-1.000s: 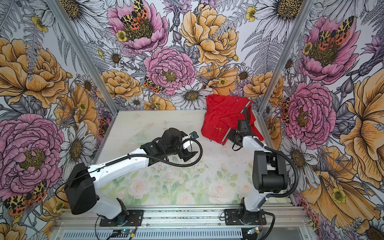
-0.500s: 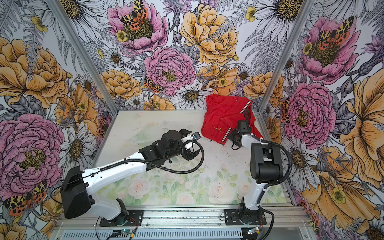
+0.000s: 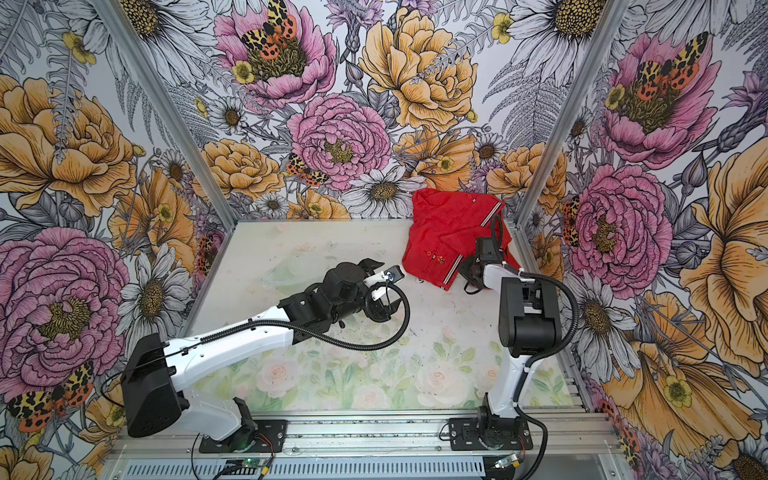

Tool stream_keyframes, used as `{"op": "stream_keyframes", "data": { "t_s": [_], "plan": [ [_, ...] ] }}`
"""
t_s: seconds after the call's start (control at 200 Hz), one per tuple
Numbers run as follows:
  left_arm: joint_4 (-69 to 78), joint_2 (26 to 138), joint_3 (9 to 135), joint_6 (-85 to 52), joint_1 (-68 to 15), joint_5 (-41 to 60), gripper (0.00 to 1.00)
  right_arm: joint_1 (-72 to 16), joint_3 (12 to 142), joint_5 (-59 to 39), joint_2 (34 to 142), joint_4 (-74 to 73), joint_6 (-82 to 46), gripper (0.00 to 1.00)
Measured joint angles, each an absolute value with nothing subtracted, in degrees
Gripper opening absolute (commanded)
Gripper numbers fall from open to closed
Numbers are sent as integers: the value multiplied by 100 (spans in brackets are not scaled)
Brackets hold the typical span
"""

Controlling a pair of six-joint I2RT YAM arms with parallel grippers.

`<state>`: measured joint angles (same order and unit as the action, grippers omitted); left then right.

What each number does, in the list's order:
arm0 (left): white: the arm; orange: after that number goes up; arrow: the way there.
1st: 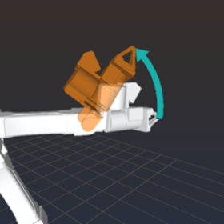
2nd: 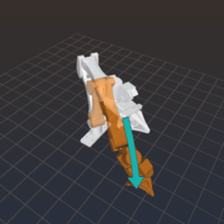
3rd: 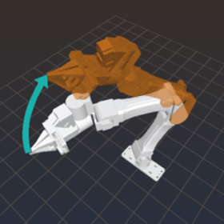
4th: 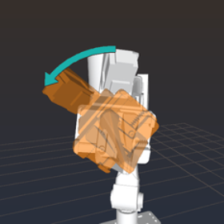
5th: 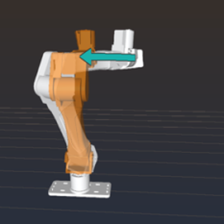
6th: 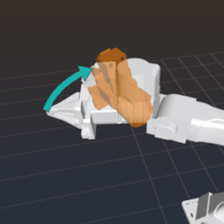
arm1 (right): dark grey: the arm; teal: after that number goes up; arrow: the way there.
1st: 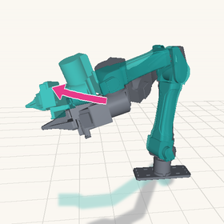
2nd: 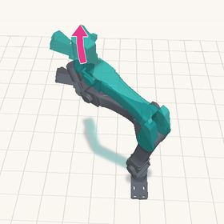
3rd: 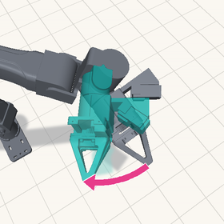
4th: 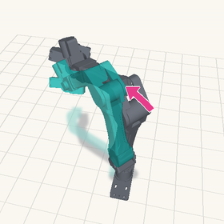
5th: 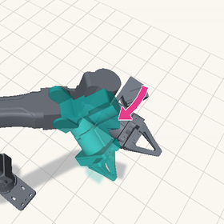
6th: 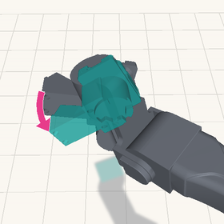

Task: Pick out a specific cloth from the pile
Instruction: 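Close the right gripper on the beige garment beneath the red jacket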

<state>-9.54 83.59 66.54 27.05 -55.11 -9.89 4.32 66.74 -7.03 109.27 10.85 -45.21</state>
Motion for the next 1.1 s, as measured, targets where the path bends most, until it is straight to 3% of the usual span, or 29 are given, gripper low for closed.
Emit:
{"op": "stream_keyframes", "data": {
  "t_s": [0.535, 0.625, 0.706, 1.101],
  "plan": [
    [-886, 8281, 6654, 2705, -5511, -1035, 99, 395, 6678, -744, 11183, 1055, -4523, 27],
    [-878, 8281, 6654, 2705, -5511, -1035, 99, 395, 6678, -742, 11190, 1044, -4512, 17],
    [-871, 8281, 6654, 2705, -5511, -1037, 99, 395, 6678, -738, 11207, 1046, -4539, 0],
    [-873, 8237, 6654, 2746, -5542, -1188, 99, 401, 7260, -923, 11078, 1382, -4195, 0]
  ]
}}
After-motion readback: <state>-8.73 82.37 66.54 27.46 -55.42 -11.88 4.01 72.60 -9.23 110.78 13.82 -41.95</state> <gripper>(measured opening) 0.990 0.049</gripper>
